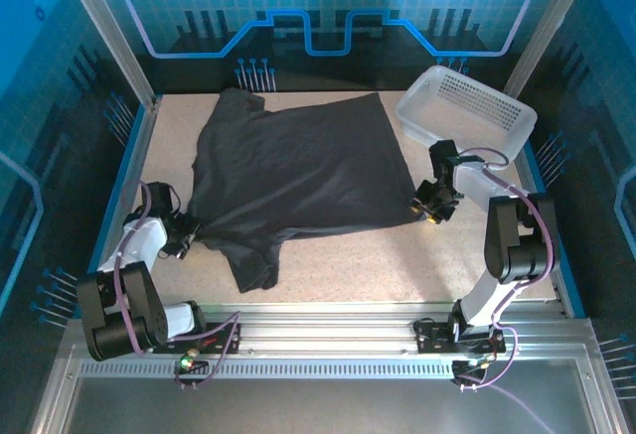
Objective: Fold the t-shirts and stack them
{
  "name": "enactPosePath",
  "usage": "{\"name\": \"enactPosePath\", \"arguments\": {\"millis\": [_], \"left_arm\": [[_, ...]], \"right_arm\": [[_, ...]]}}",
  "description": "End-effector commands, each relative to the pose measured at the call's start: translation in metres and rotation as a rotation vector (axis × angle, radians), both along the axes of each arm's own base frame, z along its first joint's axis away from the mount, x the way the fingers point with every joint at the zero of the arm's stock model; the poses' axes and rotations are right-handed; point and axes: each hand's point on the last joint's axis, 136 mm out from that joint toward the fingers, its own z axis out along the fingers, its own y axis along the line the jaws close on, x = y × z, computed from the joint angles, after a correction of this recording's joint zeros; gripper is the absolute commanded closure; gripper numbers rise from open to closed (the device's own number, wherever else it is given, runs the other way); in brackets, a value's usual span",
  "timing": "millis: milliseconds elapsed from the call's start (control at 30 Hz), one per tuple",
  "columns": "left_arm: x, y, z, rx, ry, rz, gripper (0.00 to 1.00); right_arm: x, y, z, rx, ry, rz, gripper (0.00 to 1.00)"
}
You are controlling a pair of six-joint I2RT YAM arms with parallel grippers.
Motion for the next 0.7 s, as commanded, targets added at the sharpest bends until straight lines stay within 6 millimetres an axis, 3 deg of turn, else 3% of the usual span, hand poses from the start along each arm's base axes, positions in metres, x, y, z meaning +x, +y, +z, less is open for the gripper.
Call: {"name": "enactPosePath", "arguments": {"millis": [0, 33, 100, 133, 333, 533, 667], "left_arm": [[0.005, -0.007, -0.007, -0.071, -0.020, 0.036, 0.58], [0.007, -0.007, -0.008, -0.073, -0.019, 0.040, 0.65], [0.005, -0.003, -0.009, -0.054, 0.000, 0.051, 0.94], [0.004, 0.000, -0.007, -0.038, 0.003, 0.059, 1.00], [0.003, 0.014, 0.010, 0.037, 0.000, 0.083, 1.00], [-0.002, 0.041, 0.022, 0.145, 0.068, 0.130, 1.00], [0.010, 0.039, 0.022, 0.108, 0.044, 0.126, 1.00]], "right_arm": [[-0.009, -0.003, 0.002, 0.041, 0.015, -0.048, 0.57], [-0.009, -0.004, 0.002, 0.044, 0.012, -0.064, 0.57], [-0.010, -0.007, 0.003, 0.052, -0.003, -0.097, 0.56], [-0.010, -0.009, 0.004, 0.056, -0.009, -0.114, 0.57], [-0.010, -0.012, 0.004, 0.051, -0.015, -0.116, 0.61], [0.023, -0.001, 0.014, 0.074, -0.121, 0.048, 0.62], [0.014, 0.009, 0.001, 0.110, -0.048, 0.114, 0.61]]}}
